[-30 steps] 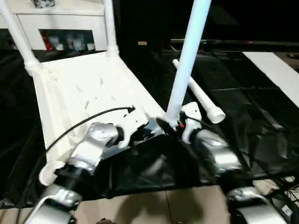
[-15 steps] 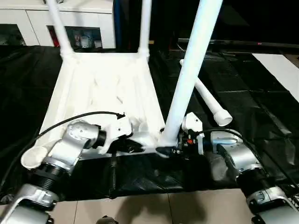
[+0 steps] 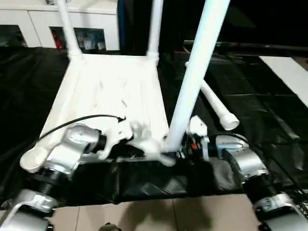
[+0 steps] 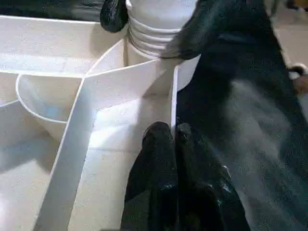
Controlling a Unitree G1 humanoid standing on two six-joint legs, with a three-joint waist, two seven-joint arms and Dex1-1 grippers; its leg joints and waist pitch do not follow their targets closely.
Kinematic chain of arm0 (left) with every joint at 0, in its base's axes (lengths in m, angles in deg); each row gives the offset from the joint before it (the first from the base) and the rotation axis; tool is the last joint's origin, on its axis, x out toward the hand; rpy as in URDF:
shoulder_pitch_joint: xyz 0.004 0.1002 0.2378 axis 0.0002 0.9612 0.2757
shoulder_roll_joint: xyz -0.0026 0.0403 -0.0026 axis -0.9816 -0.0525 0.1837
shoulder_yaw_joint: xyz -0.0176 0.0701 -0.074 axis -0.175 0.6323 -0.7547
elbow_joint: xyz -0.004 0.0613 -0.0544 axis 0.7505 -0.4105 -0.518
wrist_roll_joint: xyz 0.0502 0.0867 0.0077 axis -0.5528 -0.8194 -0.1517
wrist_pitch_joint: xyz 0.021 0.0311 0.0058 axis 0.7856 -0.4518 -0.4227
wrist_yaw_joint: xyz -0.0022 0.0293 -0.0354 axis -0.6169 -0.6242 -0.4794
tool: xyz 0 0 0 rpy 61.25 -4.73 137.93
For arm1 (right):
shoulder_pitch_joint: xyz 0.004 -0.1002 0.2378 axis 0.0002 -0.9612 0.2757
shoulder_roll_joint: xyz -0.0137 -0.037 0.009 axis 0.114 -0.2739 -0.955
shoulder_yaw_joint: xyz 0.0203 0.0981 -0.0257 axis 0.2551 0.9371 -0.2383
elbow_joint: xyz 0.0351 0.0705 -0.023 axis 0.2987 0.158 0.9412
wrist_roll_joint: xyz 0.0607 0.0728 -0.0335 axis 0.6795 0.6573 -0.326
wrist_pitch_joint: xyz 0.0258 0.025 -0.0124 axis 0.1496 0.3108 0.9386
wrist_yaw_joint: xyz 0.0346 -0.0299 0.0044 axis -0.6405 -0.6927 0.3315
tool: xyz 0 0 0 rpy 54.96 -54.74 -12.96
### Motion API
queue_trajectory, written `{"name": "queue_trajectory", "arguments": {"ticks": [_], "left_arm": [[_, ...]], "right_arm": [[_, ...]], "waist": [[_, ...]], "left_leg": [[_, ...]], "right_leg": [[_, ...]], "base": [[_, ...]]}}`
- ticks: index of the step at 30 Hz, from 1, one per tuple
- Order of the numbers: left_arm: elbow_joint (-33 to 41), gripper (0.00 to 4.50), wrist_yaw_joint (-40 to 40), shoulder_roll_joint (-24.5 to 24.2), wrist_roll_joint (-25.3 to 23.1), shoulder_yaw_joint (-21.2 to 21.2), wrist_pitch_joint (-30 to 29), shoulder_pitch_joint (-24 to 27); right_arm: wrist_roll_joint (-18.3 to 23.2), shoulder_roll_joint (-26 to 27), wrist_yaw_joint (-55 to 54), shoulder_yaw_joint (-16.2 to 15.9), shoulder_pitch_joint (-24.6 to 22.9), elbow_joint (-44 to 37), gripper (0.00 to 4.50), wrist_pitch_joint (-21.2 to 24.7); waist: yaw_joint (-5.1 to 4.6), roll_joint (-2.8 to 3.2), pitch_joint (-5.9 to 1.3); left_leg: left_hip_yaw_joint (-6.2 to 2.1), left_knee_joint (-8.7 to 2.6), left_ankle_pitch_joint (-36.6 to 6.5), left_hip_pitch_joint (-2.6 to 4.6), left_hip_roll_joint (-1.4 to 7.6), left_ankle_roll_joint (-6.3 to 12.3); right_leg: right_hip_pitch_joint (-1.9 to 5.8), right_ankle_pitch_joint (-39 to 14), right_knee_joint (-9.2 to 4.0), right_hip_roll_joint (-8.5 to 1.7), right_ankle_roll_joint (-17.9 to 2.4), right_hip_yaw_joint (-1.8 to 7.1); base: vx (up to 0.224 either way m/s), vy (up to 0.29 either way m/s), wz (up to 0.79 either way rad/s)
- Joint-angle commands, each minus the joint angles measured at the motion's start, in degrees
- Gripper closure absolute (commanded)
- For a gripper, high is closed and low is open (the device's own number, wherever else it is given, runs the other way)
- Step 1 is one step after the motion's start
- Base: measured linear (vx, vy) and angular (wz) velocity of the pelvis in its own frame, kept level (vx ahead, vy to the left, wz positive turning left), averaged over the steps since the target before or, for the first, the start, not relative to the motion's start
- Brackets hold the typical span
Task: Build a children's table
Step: Rotate leg to tighten
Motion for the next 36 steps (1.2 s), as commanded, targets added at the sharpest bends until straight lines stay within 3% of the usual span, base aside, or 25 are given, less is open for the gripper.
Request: {"name": "queue_trajectory", "arguments": {"ticks": [1,3,4,6,7,9,10,12,13,15,17,18,19,20,22,23,24,25,28,33,36], "left_arm": [[0.91,4.50,-3.69,4.62,0.16,2.18,-2.22,-0.11],[1.49,4.50,-6.64,6.74,-0.57,2.45,-3.58,0.57],[1.84,4.50,-7.71,7.51,-0.95,2.69,-3.97,0.97],[2.43,4.50,-10.11,8.83,-2.21,3.28,-4.81,1.67],[3.70,4.50,-12.12,10.41,-2.85,3.95,-6.42,2.65],[4.56,4.50,-13.39,11.51,-3.18,4.54,-7.34,3.32],[4.74,4.50,-13.84,11.88,-3.35,4.75,-7.51,3.51],[4.56,4.50,-15.07,12.69,-3.62,4.97,-7.71,3.66],[4.50,4.50,-15.26,12.78,-3.64,4.96,-7.71,3.67],[4.48,4.50,-15.79,13.03,-3.46,4.53,-8.03,3.61],[4.41,4.50,-15.47,12.61,-3.35,4.29,-7.37,3.33],[4.43,4.50,-14.76,12.14,-3.15,4.21,-6.90,3.26],[4.84,4.50,-13.01,10.91,-2.63,4.07,-5.82,3.33],[5.11,4.50,-11.95,10.15,-2.26,3.93,-5.29,3.40],[5.41,4.50,-10.47,9.04,-1.85,3.76,-4.69,3.45],[5.53,4.50,-9.03,7.91,-1.73,3.70,-3.85,3.44],[5.57,4.50,-8.19,7.31,-1.60,3.65,-3.36,3.42],[5.98,4.50,-5.12,5.50,-0.92,3.44,-2.44,3.40],[5.94,4.50,-1.86,3.38,-0.51,3.26,-1.32,2.89],[4.81,4.50,3.65,0.32,0.83,3.43,0.24,0.94],[3.57,4.50,6.06,-0.93,1.10,3.88,1.22,-0.24]], "right_arm": [[-2.15,3.50,-10.96,0.43,1.11,4.15,1.82,0.91],[-1.59,6.20,-18.52,2.81,1.83,6.72,1.83,1.56],[-1.36,7.25,-21.01,3.54,1.88,7.28,1.83,1.29],[-1.06,9.27,-25.39,4.61,1.84,7.80,1.83,1.10],[-0.92,11.57,-28.82,5.27,1.81,7.78,1.83,0.86],[-1.26,13.53,-30.48,5.19,1.68,7.17,1.83,0.31],[-1.41,14.08,-30.70,5.05,1.60,6.89,1.27,-0.07],[-1.60,15.11,-30.59,4.88,1.34,6.48,1.13,-1.33],[-1.58,15.27,-30.61,4.93,1.29,6.44,0.92,-1.53],[-1.42,15.38,-29.92,4.81,1.16,5.84,0.92,-1.62],[-1.56,14.11,-28.32,4.24,0.78,4.56,0.64,-1.70],[-1.79,13.15,-27.02,3.74,0.67,4.11,0.61,-1.99],[-2.40,10.92,-23.37,2.37,0.41,3.38,0.61,-2.87],[-2.75,9.66,-20.95,1.52,0.28,3.07,0.61,-3.44],[-2.73,8.09,-17.50,0.69,0.08,2.49,0.61,-3.79],[-2.18,6.79,-14.35,0.22,-0.10,1.61,0.61,-3.70],[-1.87,6.07,-12.62,-0.04,-0.19,1.06,0.61,-3.66],[-0.64,4.06,-7.19,-0.62,-0.42,-0.84,0.61,-2.93],[0.04,1.56,-0.99,-1.85,-0.42,-2.45,0.61,-2.32],[1.39,-3.09,9.96,-4.33,-0.04,-4.25,0.61,-1.15],[1.10,-5.26,14.79,-5.64,0.35,-4.17,0.94,-0.97]], "waist": [[-0.34,1.01,-2.75],[-0.81,1.28,-2.78],[-0.85,1.81,-2.79],[-1.24,1.76,-2.86],[-1.37,2.28,-2.67],[-1.66,1.89,-2.57],[-1.72,1.89,-2.51],[-1.82,2.09,-2.57],[-1.81,2.09,-2.62],[-1.66,2.10,-2.91],[-1.62,2.26,-2.86],[-1.53,1.79,-3.04],[-1.53,1.92,-3.00],[-1.52,1.51,-3.06],[-1.33,1.55,-3.27],[-1.34,1.06,-3.40],[-1.34,1.06,-3.40],[-1.12,1.18,-3.64],[-0.99,1.07,-3.64],[-0.14,0.90,-3.51],[0.20,0.75,-3.36]], "left_leg": [[-0.30,-4.19,-18.99,0.34,0.33,-2.51],[-0.64,-4.33,-20.41,0.29,0.22,-3.30],[-0.82,-4.33,-21.15,0.43,0.15,-3.45],[-0.82,-4.22,-22.56,0.60,0.16,-3.07],[-0.75,-4.17,-24.16,1.07,0.08,-2.74],[-0.78,-4.24,-25.34,1.02,0.03,-2.45],[-0.81,-4.23,-25.82,1.13,-0.05,-2.35],[-0.87,-4.15,-26.79,1.29,-0.04,-2.06],[-0.89,-4.19,-26.65,1.28,-0.05,-2.00],[-0.72,-4.21,-25.50,1.34,0.08,-1.63],[-0.64,-4.48,-23.99,0.89,0.09,-1.14],[-0.56,-4.38,-23.26,0.94,0.13,-0.72],[-0.48,-4.38,-23.03,0.90,0.13,-0.56],[-0.42,-4.26,-22.15,0.64,0.10,-0.13],[-0.18,-4.08,-19.46,0.62,0.20,0.61],[0.01,-3.89,-18.16,0.57,0.25,1.23],[0.01,-3.89,-18.16,0.57,0.25,1.23],[0.11,-3.69,-14.92,0.27,0.23,2.16],[0.25,-3.51,-11.78,0.08,0.34,3.08],[0.42,-3.43,-11.28,0.41,0.46,3.54],[0.41,-3.56,-12.61,0.52,0.53,2.58]], "right_leg": [[2.41,-21.02,-5.44,-3.00,-8.73,2.14],[2.26,-24.32,-5.90,-3.04,-7.28,1.97],[2.17,-24.94,-5.94,-3.09,-7.10,1.89],[1.93,-24.92,-6.25,-2.92,-6.95,1.93],[1.50,-25.06,-6.45,-2.74,-7.15,2.01],[1.45,-25.99,-6.56,-2.56,-6.96,1.88],[1.34,-27.16,-6.76,-2.52,-6.56,1.79],[1.11,-28.81,-7.11,-2.54,-5.63,1.80],[1.15,-28.59,-7.12,-2.55,-5.66,1.79],[1.22,-25.89,-6.94,-2.48,-6.23,1.92],[1.51,-21.55,-6.54,-2.20,-7.22,2.04],[1.63,-20.44,-6.30,-2.23,-7.51,2.04],[1.58,-20.03,-6.33,-2.21,-7.68,2.11],[1.80,-19.53,-6.22,-2.29,-7.78,2.09],[1.83,-16.27,-5.97,-2.34,-8.65,2.27],[1.88,-14.65,-5.79,-2.34,-9.30,2.31],[1.88,-14.65,-5.79,-2.34,-9.30,2.31],[2.30,-10.91,-5.32,-2.37,-10.13,2.25],[2.44,-6.34,-4.71,-2.25,-11.27,2.19],[2.46,-5.94,-4.48,-2.33,-12.22,2.22],[2.40,-7.81,-4.65,-2.40,-12.21,2.20]], "base": [[0.000,0.000,0.00],[-0.053,0.002,-0.13],[-0.052,0.005,-0.13],[0.000,0.000,0.00],[0.000,0.000,0.00],[0.000,0.000,0.00],[0.000,0.000,0.00],[0.000,0.000,0.00],[0.000,0.000,0.00],[0.000,0.000,0.00],[0.000,0.000,0.00],[0.000,0.000,0.00],[0.000,0.000,0.00],[0.000,0.000,0.00],[0.000,0.000,0.00],[0.000,0.000,0.00],[0.000,0.000,0.00],[0.000,0.000,0.00],[0.000,0.000,0.00],[0.000,0.000,0.00],[0.000,0.000,0.00]]}}
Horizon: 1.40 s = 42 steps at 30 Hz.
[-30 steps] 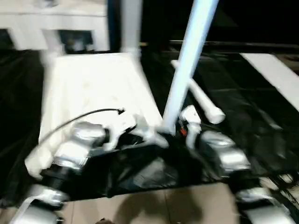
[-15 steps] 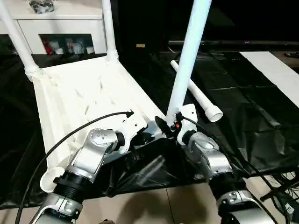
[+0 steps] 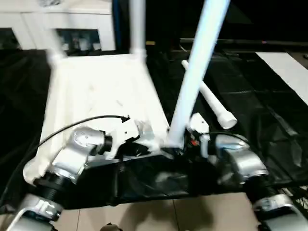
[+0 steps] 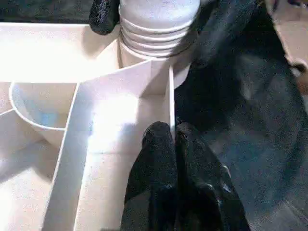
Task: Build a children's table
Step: Rotate leg to tighten
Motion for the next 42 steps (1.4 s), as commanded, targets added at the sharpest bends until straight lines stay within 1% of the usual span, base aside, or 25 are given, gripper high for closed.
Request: {"name": "queue_trajectory", "arguments": {"ticks": [1,3,6,7,12,14,15,16,18,19,21,23,25,26,27,28,29,30,31,34,35,36,39,40,42], "left_arm": [[-0.91,4.50,2.73,0.45,0.79,2.76,1.87,-1.58],[-1.76,4.50,3.65,0.10,0.76,3.08,2.50,-2.17],[-2.70,4.50,4.19,-0.02,0.65,3.10,3.16,-2.60],[-3.10,4.50,4.42,0.06,0.64,3.07,3.26,-2.86],[-4.63,4.50,4.82,0.43,0.50,2.98,4.02,-3.41],[-4.83,4.50,3.28,1.28,0.66,2.38,3.09,-3.28],[-5.37,4.50,0.21,2.66,0.66,1.90,1.65,-3.38],[-5.37,4.50,0.21,2.66,0.66,1.90,1.65,-3.38],[-5.68,4.50,-3.73,4.65,0.11,1.62,0.05,-3.30],[-5.88,4.50,-6.08,6.10,-0.28,1.46,-0.31,-3.12],[-6.05,4.50,-8.68,7.66,-0.89,1.45,-0.80,-2.84],[-6.02,4.50,-9.20,8.05,-0.97,1.45,-1.00,-2.74],[-5.59,4.50,-13.91,11.33,-1.98,1.66,-2.73,-1.88],[-4.82,4.50,-17.58,13.79,-2.62,1.51,-4.64,-1.30],[-4.52,4.50,-18.88,14.67,-2.84,1.42,-5.33,-1.10],[-3.66,4.50,-21.49,16.42,-3.61,1.63,-6.52,-0.59],[-3.33,4.50,-22.33,16.93,-3.90,1.87,-6.82,-0.42],[-3.15,4.50,-22.87,17.23,-4.08,2.05,-6.95,-0.31],[-3.04,4.50,-23.05,17.27,-4.32,2.35,-6.86,-0.28],[-2.95,4.50,-23.31,17.23,-4.59,2.43,-6.92,-0.22],[-3.05,4.50,-23.18,16.88,-4.65,2.43,-6.68,-0.32],[-3.09,4.50,-22.56,16.20,-4.57,2.40,-6.41,-0.42],[-3.02,4.50,-21.19,14.95,-4.57,2.41,-5.78,-0.54],[-2.53,4.50,-18.41,12.84,-4.77,2.53,-4.20,-0.53],[-2.23,4.50,-17.77,12.34,-4.90,2.55,-3.87,-0.45]], "right_arm": [[-0.06,-0.79,5.13,-2.94,0.54,-1.37,0.94,0.31],[-0.49,-1.40,6.49,-3.36,0.70,-1.03,1.08,0.05],[-0.83,-1.39,7.09,-3.76,0.80,-0.73,1.38,0.14],[-0.86,-1.09,6.89,-3.90,0.78,-0.83,1.50,0.32],[-0.49,-0.58,6.40,-4.32,-0.12,-2.12,1.74,1.05],[-0.44,0.37,3.27,-3.46,-0.96,-2.73,1.76,1.92],[-0.90,2.13,-2.77,-1.73,-1.63,-2.60,1.76,2.55],[-0.90,2.13,-2.77,-1.73,-1.63,-2.60,1.76,2.55],[-1.79,4.51,-10.47,0.36,-1.74,-0.92,1.77,2.43],[-2.01,6.13,-15.04,1.76,-1.49,0.71,1.78,2.91],[-2.02,7.72,-19.02,2.97,-1.23,2.42,1.78,3.22],[-2.09,8.11,-19.92,3.16,-1.16,2.83,1.78,3.23],[-2.44,11.56,-27.45,4.66,-0.41,6.17,1.78,3.48],[-2.21,14.13,-32.82,5.94,0.59,8.51,1.78,3.58],[-2.09,15.05,-34.74,6.42,0.98,9.33,1.78,3.63],[-2.18,17.29,-39.09,7.07,2.10,11.25,1.78,3.42],[-2.55,18.20,-40.81,7.18,2.41,11.55,1.78,3.44],[-3.25,18.75,-41.07,6.61,2.49,11.35,1.78,2.50],[-3.88,19.03,-41.29,6.16,2.54,11.07,1.08,1.61],[-3.27,19.64,-40.45,6.84,2.71,10.61,1.02,1.14],[-3.18,19.51,-39.98,6.89,2.89,10.56,0.72,0.87],[-3.18,18.99,-39.10,6.85,2.99,10.29,0.63,0.51],[-3.16,17.81,-36.99,6.66,2.98,9.48,0.47,0.02],[-2.49,15.46,-31.70,6.15,2.49,7.29,0.47,-0.07],[-2.24,14.85,-30.37,5.89,2.38,6.82,0.47,-0.14]], "waist": [[-0.08,0.28,-3.33],[0.03,0.39,-3.27],[0.02,0.15,-3.31],[0.01,0.48,-3.34],[0.03,0.56,-3.46],[-0.02,0.66,-3.53],[-0.08,0.58,-3.45],[-0.17,0.65,-3.27],[-0.50,0.19,-3.22],[-0.60,0.08,-3.04],[-0.82,0.24,-2.96],[-1.22,0.11,-2.93],[-1.61,-0.16,-2.92],[-1.70,-0.03,-2.81],[-1.98,-0.57,-2.78],[-2.28,-0.60,-2.60],[-2.65,-0.36,-2.65],[-2.82,-0.48,-2.68],[-2.94,-0.69,-2.68],[-3.09,-0.73,-2.69],[-3.12,-0.50,-2.73],[-3.10,-0.27,-2.79],[-3.00,-0.38,-2.91],[-2.93,-0.37,-2.99],[-2.76,-0.39,-3.22]], "left_leg": [[0.54,-3.37,-13.64,0.93,0.59,1.91],[0.54,-3.36,-13.70,0.92,0.58,1.60],[0.51,-3.34,-13.58,0.86,0.57,1.57],[0.54,-3.30,-13.15,0.89,0.52,1.46],[0.49,-3.26,-13.08,0.92,0.55,1.18],[0.46,-3.24,-13.04,0.91,0.56,1.02],[0.52,-3.28,-12.86,1.01,0.54,0.90],[0.45,-3.43,-14.38,1.02,0.50,0.40],[0.29,-3.63,-16.50,1.06,0.48,-0.64],[0.26,-3.66,-17.96,1.22,0.45,-0.94],[-0.05,-3.82,-19.26,1.10,0.43,-1.53],[-0.17,-3.81,-20.57,1.13,0.28,-1.49],[-0.15,-3.75,-20.46,1.09,0.32,-1.46],[-0.18,-3.80,-20.82,1.13,0.30,-1.53],[-0.20,-3.84,-21.04,1.08,0.39,-1.71],[-0.40,-3.94,-22.03,1.02,0.26,-2.04],[-0.76,-3.92,-24.40,1.21,0.15,-2.45],[-0.84,-3.95,-25.15,1.16,0.14,-2.48],[-0.89,-3.86,-26.39,1.29,-0.04,-2.27],[-0.88,-3.77,-27.41,1.48,-0.15,-1.54],[-0.88,-3.88,-27.41,1.40,-0.08,-1.37],[-0.91,-3.90,-27.24,1.40,-0.07,-1.37],[-0.74,-4.02,-26.31,1.27,0.07,-0.88],[-0.70,-4.08,-25.76,1.11,0.12,-0.57],[-0.69,-4.11,-24.33,0.81,0.19,-0.09]], "right_leg": [[2.54,-9.59,-3.86,-2.66,-12.25,2.32],[2.52,-9.36,-3.81,-2.64,-12.31,2.34],[2.63,-9.19,-3.77,-2.71,-12.39,2.34],[2.62,-8.60,-3.75,-2.64,-12.45,2.37],[2.75,-7.33,-3.57,-2.61,-13.04,2.30],[2.84,-6.86,-3.50,-2.58,-13.12,2.29],[2.76,-6.55,-3.53,-2.46,-13.08,2.34],[2.63,-8.77,-3.73,-2.62,-12.82,2.35],[2.62,-14.08,-4.22,-2.80,-11.36,2.28],[2.34,-17.89,-4.66,-2.92,-10.39,2.33],[2.32,-22.24,-5.06,-3.01,-8.73,2.17],[2.13,-24.61,-5.50,-2.94,-7.49,2.10],[1.83,-24.81,-5.50,-3.05,-7.64,2.18],[1.73,-25.44,-5.66,-3.00,-7.49,2.14],[1.68,-26.17,-5.67,-3.05,-7.37,2.08],[1.68,-28.97,-5.90,-3.08,-6.47,1.84],[1.48,-32.48,-6.44,-3.12,-4.67,1.49],[1.44,-32.83,-6.56,-3.08,-4.22,1.42],[1.26,-33.79,-6.90,-2.93,-3.34,1.27],[0.90,-34.18,-7.14,-2.85,-3.00,1.30],[0.91,-33.07,-7.09,-2.83,-3.17,1.42],[0.93,-32.26,-6.97,-2.84,-3.39,1.47],[1.00,-28.90,-6.62,-2.79,-4.71,1.71],[1.24,-27.24,-6.43,-2.73,-5.28,1.78],[1.66,-24.59,-6.09,-2.73,-5.84,1.84]], "base": [[0.000,0.000,0.00],[0.000,0.000,0.00],[0.000,0.000,0.00],[0.000,0.000,0.00],[0.000,0.000,0.00],[0.000,0.000,0.00],[0.000,0.000,0.00],[0.000,0.000,0.00],[0.000,0.000,0.00],[0.000,0.000,0.00],[0.000,0.000,0.00],[0.000,0.000,0.00],[0.000,0.000,0.00],[0.000,0.000,0.00],[0.000,0.000,0.00],[0.000,0.000,0.00],[0.000,0.000,0.00],[0.000,0.000,0.00],[0.000,0.000,0.00],[0.000,0.000,0.00],[0.000,0.000,0.00],[0.000,0.000,0.00],[0.000,0.000,0.00],[0.000,0.000,0.00],[0.000,0.000,0.00]]}}
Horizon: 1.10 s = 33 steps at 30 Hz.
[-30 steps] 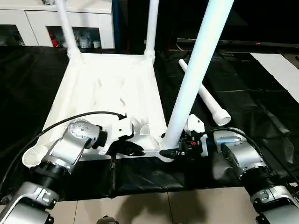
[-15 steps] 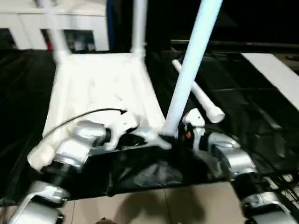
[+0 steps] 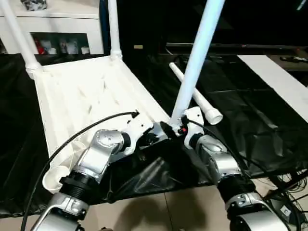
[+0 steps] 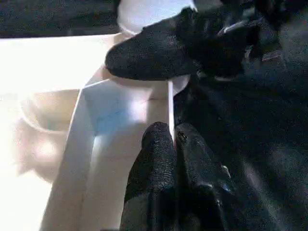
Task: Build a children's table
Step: Rotate leg to tighten
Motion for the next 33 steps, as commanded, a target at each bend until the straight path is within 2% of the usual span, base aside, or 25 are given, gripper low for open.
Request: {"name": "queue_trajectory", "arguments": {"ticks": [1,2,3,4,5,7,9,10,13,14,16,18,20,21,26,29,30,31,32,33], "left_arm": [[0.77,4.50,4.58,0.16,0.74,3.96,1.68,0.36],[1.04,4.50,6.81,-1.18,0.88,4.43,2.70,0.46],[1.35,4.50,9.95,-3.22,0.99,5.17,3.95,0.53],[1.35,4.50,10.03,-3.27,0.99,5.19,3.98,0.53],[1.23,4.50,12.25,-4.83,0.97,5.73,5.46,0.45],[0.46,4.50,16.34,-7.46,1.27,6.14,8.18,-0.04],[0.06,4.50,18.21,-8.42,1.70,6.05,9.05,-0.41],[-0.69,4.50,19.64,-8.99,2.16,5.77,9.61,-1.07],[-2.17,4.50,21.10,-9.56,2.38,5.78,10.83,-2.11],[-2.47,4.50,21.31,-9.70,2.40,5.76,11.04,-2.35],[-2.76,4.50,21.59,-9.87,2.53,5.71,11.21,-2.64],[-3.52,4.50,22.40,-10.38,2.86,5.62,11.93,-3.16],[-4.03,4.50,22.90,-10.74,3.00,5.49,12.52,-3.28],[-4.09,4.50,22.93,-10.78,3.01,5.45,12.52,-3.30],[-5.12,4.50,23.50,-10.77,3.25,4.94,12.95,-3.24],[-4.26,4.50,21.53,-10.54,3.46,3.97,11.20,-2.28],[-4.29,4.50,20.95,-10.48,3.37,3.75,10.91,-2.19],[-3.73,4.50,19.50,-10.15,3.38,3.19,9.44,-1.83],[-3.20,4.50,18.11,-9.73,3.50,2.68,8.20,-1.50],[-2.57,4.50,16.50,-9.16,3.64,2.09,6.88,-1.09]], "right_arm": [[1.14,0.03,7.91,-4.34,-0.52,-3.36,0.47,-0.25],[1.46,-1.52,11.30,-5.40,-1.14,-4.84,0.47,-0.25],[1.92,-3.81,16.46,-6.85,-2.09,-7.11,0.47,-0.27],[1.93,-3.87,16.60,-6.89,-2.12,-7.17,0.47,-0.28],[2.58,-5.64,20.84,-7.91,-2.86,-9.10,0.47,0.36],[3.02,-9.43,28.72,-10.44,-3.75,-11.84,0.47,1.53],[2.41,-11.37,32.48,-11.97,-3.77,-12.04,0.47,1.51],[1.40,-12.72,35.23,-12.94,-3.04,-10.92,0.47,0.87],[1.05,-12.86,37.24,-12.40,-1.31,-8.91,0.47,0.70],[1.16,-12.83,37.73,-12.37,-0.95,-8.69,0.47,0.92],[1.23,-12.92,38.11,-12.56,-0.62,-8.64,0.72,1.07],[1.54,-12.96,39.09,-13.21,-0.09,-8.74,0.85,1.64],[2.20,-12.90,39.89,-13.59,-0.11,-9.33,0.90,2.60],[2.38,-12.87,40.07,-13.63,-0.13,-9.44,1.15,2.79],[2.71,-12.21,41.54,-13.64,-0.83,-9.18,1.45,3.83],[2.39,-10.27,37.44,-12.55,-1.76,-8.46,1.63,3.94],[2.33,-9.80,36.19,-12.21,-1.77,-8.17,1.70,3.85],[1.97,-8.58,31.93,-11.03,-1.48,-7.31,1.73,4.23],[1.69,-7.55,28.32,-10.02,-1.22,-6.48,1.74,4.32],[1.40,-6.45,24.50,-8.94,-0.94,-5.50,1.75,4.17]], "waist": [[0.52,1.12,-3.12],[0.51,1.01,-3.17],[0.62,1.47,-3.09],[0.71,1.26,-3.27],[0.71,1.45,-3.30],[1.43,1.73,-3.39],[1.67,1.91,-3.35],[1.70,1.74,-3.30],[2.10,1.60,-3.06],[2.04,1.40,-2.99],[2.13,1.44,-2.80],[2.15,0.81,-2.85],[2.23,0.88,-2.83],[2.25,0.94,-2.83],[2.74,0.97,-2.99],[2.76,1.00,-2.96],[2.73,1.02,-2.85],[2.63,1.55,-2.71],[2.44,1.79,-2.51],[2.15,1.55,-2.43]], "left_leg": [[-0.01,-3.94,-20.54,0.46,0.74,0.16],[0.16,-3.81,-19.36,0.39,0.77,0.40],[0.19,-3.83,-18.72,0.35,0.68,0.61],[0.38,-3.55,-16.83,0.05,0.63,1.56],[0.46,-3.63,-15.60,-0.01,0.63,1.67],[0.69,-3.21,-12.69,0.39,0.73,2.62],[0.70,-3.26,-12.13,0.42,0.68,2.77],[0.80,-3.26,-12.80,0.57,0.76,2.52],[0.84,-3.43,-14.97,0.60,0.77,1.57],[0.73,-3.60,-16.22,0.58,0.85,0.89],[0.68,-3.63,-18.04,0.74,0.87,0.13],[0.69,-3.58,-17.84,0.78,0.85,0.18],[0.65,-3.58,-17.39,0.68,0.86,0.20],[0.64,-3.59,-17.32,0.72,0.87,0.19],[0.75,-3.48,-15.07,0.65,0.91,0.37],[0.73,-3.53,-15.61,0.64,0.88,0.12],[0.73,-3.59,-16.17,0.70,0.84,-0.06],[0.64,-3.77,-17.41,0.85,0.90,-0.81],[0.39,-3.92,-19.84,0.69,0.64,-1.43],[0.32,-4.02,-20.77,0.62,0.66,-1.99]], "right_leg": [[1.72,-17.02,-4.91,-2.35,-8.26,2.15],[1.74,-14.35,-4.58,-2.26,-9.18,2.21],[1.84,-12.61,-4.39,-2.16,-9.86,2.20],[2.38,-8.95,-3.84,-2.22,-11.19,2.19],[2.42,-7.46,-3.73,-2.21,-11.66,2.24],[2.64,-1.60,-3.25,-1.94,-13.18,2.27],[2.81,-0.40,-3.01,-1.96,-14.02,2.21],[2.78,-1.19,-3.11,-2.01,-14.28,2.22],[2.69,-6.14,-3.41,-2.23,-13.94,2.25],[2.73,-9.08,-3.60,-2.33,-13.29,2.20],[2.40,-13.25,-4.00,-2.47,-12.12,2.38],[2.31,-14.53,-4.07,-2.46,-11.59,2.39],[2.30,-15.01,-4.00,-2.51,-11.22,2.42],[2.27,-15.03,-3.98,-2.50,-11.18,2.41],[2.38,-11.30,-3.51,-2.42,-11.98,2.37],[2.38,-11.71,-3.57,-2.47,-11.99,2.37],[2.27,-12.82,-3.70,-2.51,-11.78,2.39],[2.05,-14.48,-3.89,-2.59,-11.47,2.48],[2.22,-18.61,-4.20,-2.63,-10.45,2.33],[2.24,-20.69,-4.34,-2.70,-9.80,2.30]], "base": [[0.000,0.000,0.00],[0.000,0.000,0.00],[0.053,-0.007,0.05],[0.053,-0.007,0.05],[0.056,-0.012,0.01],[0.052,-0.013,0.00],[0.000,0.000,0.00],[0.000,0.000,0.00],[0.000,0.000,0.00],[0.000,0.000,0.00],[0.000,0.000,0.00],[0.000,0.000,0.00],[0.000,0.000,0.00],[0.000,0.000,0.00],[0.000,0.000,0.00],[0.000,0.000,0.00],[0.000,0.000,0.00],[0.000,0.000,0.00],[0.000,0.000,0.00],[0.000,0.000,0.00]]}}
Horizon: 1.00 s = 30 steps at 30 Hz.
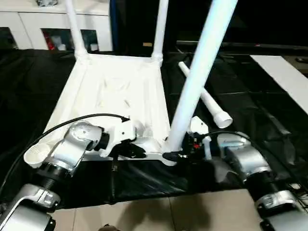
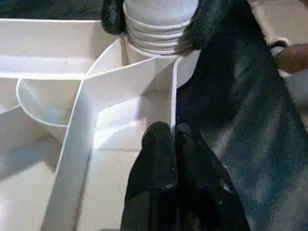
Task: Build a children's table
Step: Rotate leg to tighten
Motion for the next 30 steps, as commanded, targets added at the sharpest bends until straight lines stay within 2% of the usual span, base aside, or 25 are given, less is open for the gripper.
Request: {"name": "queue_trajectory", "arguments": {"ticks": [1,2,3,4,5,6,7,9,10,11,13,14,17,23,25,26,27,28,29,30], "left_arm": [[1.32,4.50,-5.02,3.06,-0.19,0.62,-3.18,0.95],[2.11,4.50,-6.45,3.67,-0.17,0.22,-4.36,1.43],[2.94,4.50,-8.33,4.41,-0.35,-0.22,-5.56,1.95],[3.45,4.50,-9.49,4.94,-0.55,-0.41,-6.30,2.22],[6.04,4.50,-13.87,7.03,-1.32,-1.13,-9.73,3.64],[6.46,4.50,-14.55,7.44,-1.34,-1.32,-10.36,3.86],[8.97,4.50,-18.08,9.70,-1.39,-2.30,-13.88,5.16],[11.43,4.50,-21.14,11.58,-1.92,-3.00,-16.65,6.40],[12.83,4.50,-22.41,12.54,-1.92,-3.18,-18.17,6.92],[14.02,4.50,-24.13,13.81,-1.85,-3.47,-19.83,7.16],[14.21,4.50,-24.95,14.40,-1.83,-3.64,-20.32,7.11],[13.71,4.50,-26.10,14.95,-2.01,-3.35,-20.29,6.76],[12.19,4.50,-27.27,14.89,-2.89,-2.83,-19.36,6.13],[12.18,4.50,-29.35,14.94,-3.78,-3.22,-20.84,5.56],[10.99,4.50,-30.48,14.94,-4.20,-3.54,-20.31,5.02],[10.39,4.50,-31.11,14.95,-4.36,-3.64,-19.97,4.80],[9.43,4.50,-32.04,15.01,-4.63,-3.89,-19.58,4.41],[7.65,4.50,-33.94,15.07,-5.27,-4.48,-18.85,3.57],[6.81,4.50,-34.92,15.16,-5.46,-4.91,-18.73,3.12],[5.83,4.50,-36.23,15.30,-5.74,-5.42,-18.53,2.54]], "right_arm": [[-0.65,3.92,-8.40,0.05,0.70,2.14,1.76,0.19],[-1.02,4.81,-11.86,0.91,0.98,3.17,1.76,0.03],[-1.33,5.78,-15.50,1.83,1.33,4.29,1.77,0.25],[-1.52,6.25,-17.53,2.43,1.51,4.91,1.77,0.53],[-1.29,8.68,-24.11,4.46,2.00,6.95,1.77,1.12],[-1.22,9.06,-25.00,4.72,2.08,7.26,1.77,1.17],[-0.82,11.30,-29.89,6.22,2.57,8.97,1.78,1.48],[-0.22,13.49,-34.71,7.83,3.29,10.60,1.78,1.97],[-0.24,14.51,-36.70,8.31,3.92,11.49,1.78,2.01],[-0.43,15.57,-38.66,8.62,4.83,12.57,1.78,1.73],[-0.53,15.98,-39.36,8.71,5.25,13.05,1.78,1.47],[-0.28,16.88,-40.23,9.20,6.07,13.94,1.22,0.60],[0.08,17.25,-41.39,9.93,7.07,14.80,1.02,-0.20],[-1.22,15.79,-42.61,10.37,7.87,14.88,0.44,-2.43],[-2.36,14.21,-42.24,9.42,7.08,13.17,0.44,-3.18],[-2.80,13.60,-41.75,9.07,6.69,12.55,0.44,-3.52],[-3.34,12.67,-40.77,8.44,5.60,10.69,0.44,-3.22],[-4.22,10.86,-39.22,7.30,2.96,6.06,0.44,-2.29],[-4.37,9.90,-38.33,6.81,1.46,3.41,0.44,-1.53],[-4.29,8.85,-37.53,6.55,-0.21,0.47,0.44,-0.41]], "waist": [[-0.55,0.94,-2.33],[-0.68,1.24,-2.39],[-1.29,1.05,-2.40],[-1.72,1.38,-2.21],[-1.89,1.48,-2.20],[-2.44,1.06,-2.20],[-2.55,1.25,-2.34],[-3.03,1.31,-2.18],[-3.24,1.56,-2.14],[-3.54,1.60,-2.17],[-3.72,1.62,-2.17],[-3.76,1.48,-2.07],[-4.07,1.46,-2.08],[-3.74,1.60,-2.25],[-3.30,1.52,-2.32],[-3.20,1.27,-2.37],[-2.70,1.18,-2.36],[-2.47,0.94,-2.40],[-2.09,1.00,-2.39],[-2.11,0.57,-2.52]], "left_leg": [[-0.21,-4.03,-23.09,0.52,0.14,-2.49],[-0.43,-4.04,-23.75,0.71,0.16,-2.90],[-0.69,-4.10,-24.35,0.51,0.14,-3.05],[-0.89,-4.19,-25.69,0.45,0.02,-3.09],[-1.00,-4.16,-26.42,0.61,0.03,-3.14],[-0.99,-4.08,-26.89,0.71,-0.03,-2.95],[-1.06,-3.94,-26.92,0.85,0.04,-3.04],[-1.09,-4.00,-27.32,0.58,-0.06,-2.65],[-1.21,-4.02,-28.15,0.74,-0.10,-2.54],[-1.42,-4.14,-28.88,0.62,-0.13,-2.50],[-1.44,-4.05,-30.08,0.92,-0.26,-2.13],[-1.31,-3.92,-30.85,1.17,-0.37,-1.76],[-1.45,-4.01,-31.15,0.99,-0.42,-1.40],[-1.13,-4.14,-29.31,0.92,-0.19,-1.23],[-0.92,-4.18,-27.83,0.76,-0.21,-1.06],[-0.86,-4.16,-27.32,0.68,-0.23,-0.87],[-0.70,-4.18,-26.13,0.69,-0.22,-0.55],[-0.58,-4.12,-25.35,0.66,-0.23,-0.35],[-0.48,-4.17,-24.39,0.68,-0.16,-0.12],[-0.50,-4.18,-22.86,0.20,-0.25,0.21]], "right_leg": [[1.85,-26.71,-5.45,-3.10,-7.95,1.88],[1.78,-28.74,-5.59,-3.29,-7.31,1.82],[1.87,-30.91,-5.86,-3.28,-6.24,1.68],[1.79,-32.73,-6.26,-3.13,-5.48,1.42],[1.67,-33.19,-6.33,-3.13,-5.29,1.34],[1.50,-33.49,-6.57,-3.03,-5.33,1.22],[1.44,-33.19,-6.40,-3.15,-5.61,1.24],[1.44,-33.37,-6.59,-2.97,-5.52,1.07],[1.28,-33.58,-6.86,-2.88,-5.23,0.88],[1.39,-32.86,-6.88,-2.76,-5.16,0.70],[1.11,-31.60,-7.16,-2.54,-5.30,0.61],[0.77,-31.79,-7.42,-2.44,-5.25,0.66],[0.86,-31.87,-7.45,-2.49,-5.11,0.69],[0.86,-26.51,-6.83,-2.50,-7.08,1.35],[1.01,-24.18,-6.55,-2.42,-7.63,1.57],[1.09,-23.77,-6.48,-2.39,-7.62,1.60],[1.12,-23.23,-6.44,-2.40,-7.45,1.73],[1.20,-22.71,-6.45,-2.38,-7.26,1.79],[1.24,-21.69,-6.39,-2.40,-7.16,1.92],[1.78,-20.91,-6.14,-2.36,-6.78,1.94]], "base": [[0.000,0.000,0.00],[0.000,0.000,0.00],[-0.051,0.003,-0.14],[-0.051,0.003,-0.14],[0.000,0.000,0.00],[0.000,0.000,0.00],[0.000,0.000,0.00],[0.000,0.000,0.00],[0.000,0.000,0.00],[0.000,0.000,0.00],[0.000,0.000,0.00],[0.000,0.000,0.00],[0.000,0.000,0.00],[0.000,0.000,0.00],[0.000,0.000,0.00],[0.000,0.000,0.00],[0.000,0.000,0.00],[0.000,0.000,0.00],[0.000,0.000,0.00],[0.000,0.000,0.00]]}}
